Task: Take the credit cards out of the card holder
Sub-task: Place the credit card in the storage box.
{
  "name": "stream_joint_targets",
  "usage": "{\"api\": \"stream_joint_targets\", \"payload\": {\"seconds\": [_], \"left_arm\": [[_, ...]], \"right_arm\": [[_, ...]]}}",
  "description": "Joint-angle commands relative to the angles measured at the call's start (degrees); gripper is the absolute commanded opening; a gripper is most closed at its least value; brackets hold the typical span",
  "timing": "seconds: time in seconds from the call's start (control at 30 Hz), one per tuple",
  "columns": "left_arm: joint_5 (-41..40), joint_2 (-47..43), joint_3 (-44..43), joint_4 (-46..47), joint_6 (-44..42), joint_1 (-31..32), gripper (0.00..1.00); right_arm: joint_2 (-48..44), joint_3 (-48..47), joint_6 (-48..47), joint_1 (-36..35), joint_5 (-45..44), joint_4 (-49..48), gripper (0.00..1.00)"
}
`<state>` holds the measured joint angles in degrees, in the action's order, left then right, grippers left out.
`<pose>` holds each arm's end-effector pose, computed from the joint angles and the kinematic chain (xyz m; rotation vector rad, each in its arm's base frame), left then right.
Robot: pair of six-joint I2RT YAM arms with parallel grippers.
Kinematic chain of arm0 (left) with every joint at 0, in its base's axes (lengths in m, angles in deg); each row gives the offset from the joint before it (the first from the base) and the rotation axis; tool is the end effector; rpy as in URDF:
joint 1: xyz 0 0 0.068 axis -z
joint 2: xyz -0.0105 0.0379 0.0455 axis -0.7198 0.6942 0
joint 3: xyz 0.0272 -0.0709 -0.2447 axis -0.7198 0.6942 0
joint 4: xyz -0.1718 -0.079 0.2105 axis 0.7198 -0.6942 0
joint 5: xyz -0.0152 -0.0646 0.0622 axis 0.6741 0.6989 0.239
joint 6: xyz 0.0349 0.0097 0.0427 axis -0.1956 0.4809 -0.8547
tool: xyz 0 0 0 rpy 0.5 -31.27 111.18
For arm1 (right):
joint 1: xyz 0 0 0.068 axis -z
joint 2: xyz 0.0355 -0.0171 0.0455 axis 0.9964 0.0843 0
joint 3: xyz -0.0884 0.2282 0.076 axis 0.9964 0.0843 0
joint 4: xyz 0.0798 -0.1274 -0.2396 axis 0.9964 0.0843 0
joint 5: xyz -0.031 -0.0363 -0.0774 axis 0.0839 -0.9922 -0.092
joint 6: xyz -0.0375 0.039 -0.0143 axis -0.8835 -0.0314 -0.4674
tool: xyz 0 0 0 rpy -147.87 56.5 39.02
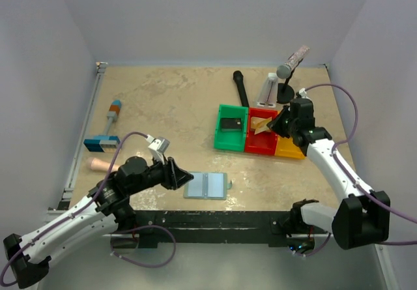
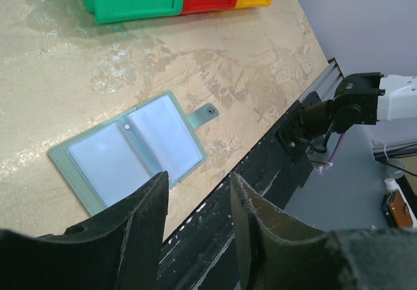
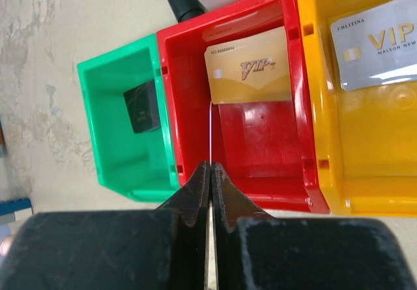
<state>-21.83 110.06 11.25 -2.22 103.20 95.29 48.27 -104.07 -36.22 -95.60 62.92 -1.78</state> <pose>0.1131 -0.1380 0.2308 0.2265 2.0828 -1.1321 0.2780 0.0517 0.2464 0.5790 2.2011 0.4957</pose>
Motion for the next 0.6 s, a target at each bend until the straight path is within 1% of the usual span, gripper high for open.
{"api": "stream_joint_targets", "payload": {"seconds": [0.0, 0.37, 0.4, 0.57], "left_arm": [[2.0, -0.2, 1.0, 4.3, 0.8, -0.2, 0.47], [2.4, 2.2, 1.5, 6.3, 0.9, -0.2, 0.47], [2.3, 2.5, 1.6, 6.5, 0.9, -0.2, 0.47], [3.3, 4.5, 1.5, 7.7, 0.8, -0.2, 0.47]], "right_arm": [[3.1, -3.2, 1.1, 0.8, -1.5, -6.4, 0.00], [11.7, -6.2, 0.8, 2.5, -1.1, -9.7, 0.00], [12.1, -6.4, 0.7, 2.8, 0.2, -9.7, 0.00], [14.0, -7.2, 0.2, 3.5, 0.9, -9.7, 0.00]]}}
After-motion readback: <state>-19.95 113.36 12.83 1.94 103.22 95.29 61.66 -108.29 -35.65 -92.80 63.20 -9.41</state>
